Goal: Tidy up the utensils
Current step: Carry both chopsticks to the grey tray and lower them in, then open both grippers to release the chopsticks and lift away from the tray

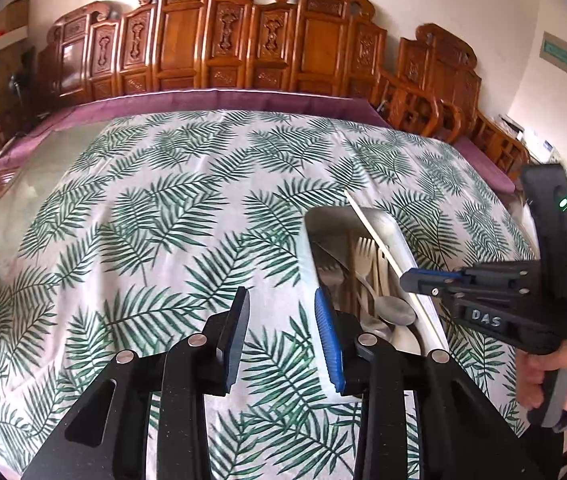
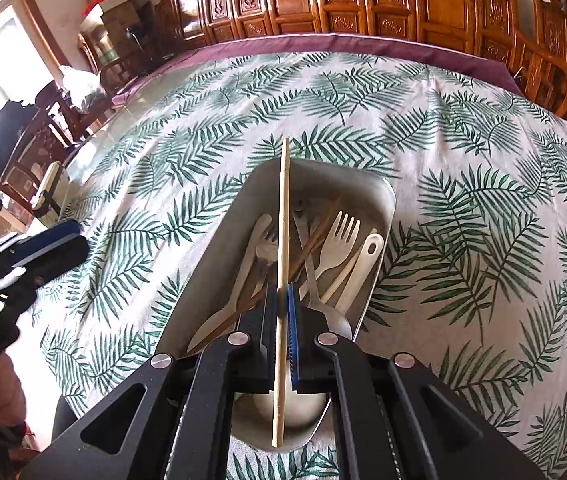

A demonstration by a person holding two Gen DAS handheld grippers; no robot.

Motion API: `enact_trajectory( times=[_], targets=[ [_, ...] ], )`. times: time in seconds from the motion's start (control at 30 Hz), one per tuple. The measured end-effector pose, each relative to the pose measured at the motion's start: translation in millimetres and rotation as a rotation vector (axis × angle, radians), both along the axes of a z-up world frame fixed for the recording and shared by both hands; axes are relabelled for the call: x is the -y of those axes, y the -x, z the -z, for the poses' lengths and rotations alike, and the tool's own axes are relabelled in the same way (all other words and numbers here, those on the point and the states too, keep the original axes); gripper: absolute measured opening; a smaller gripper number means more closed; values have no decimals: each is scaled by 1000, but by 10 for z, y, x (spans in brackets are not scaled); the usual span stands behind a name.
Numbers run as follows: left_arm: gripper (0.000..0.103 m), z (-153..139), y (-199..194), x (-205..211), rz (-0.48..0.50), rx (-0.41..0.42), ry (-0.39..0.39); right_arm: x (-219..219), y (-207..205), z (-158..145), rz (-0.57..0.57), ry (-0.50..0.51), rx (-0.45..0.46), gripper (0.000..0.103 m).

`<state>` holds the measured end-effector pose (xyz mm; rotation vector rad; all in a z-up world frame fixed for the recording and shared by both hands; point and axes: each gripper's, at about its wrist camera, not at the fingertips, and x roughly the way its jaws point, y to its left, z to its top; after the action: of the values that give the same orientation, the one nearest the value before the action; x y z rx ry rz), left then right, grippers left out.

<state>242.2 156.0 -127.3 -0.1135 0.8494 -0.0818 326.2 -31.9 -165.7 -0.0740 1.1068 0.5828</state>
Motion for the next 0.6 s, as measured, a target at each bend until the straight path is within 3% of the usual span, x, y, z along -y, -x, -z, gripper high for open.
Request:
enact_trajectory(
  times=[0.2, 0.6],
  targets=[
    [33, -5, 17, -57, -10, 4, 7, 26, -40, 103, 30, -18, -29, 6],
    [37, -41, 28, 46, 10, 12, -6, 60, 10, 73, 15, -14, 7, 7]
  ],
)
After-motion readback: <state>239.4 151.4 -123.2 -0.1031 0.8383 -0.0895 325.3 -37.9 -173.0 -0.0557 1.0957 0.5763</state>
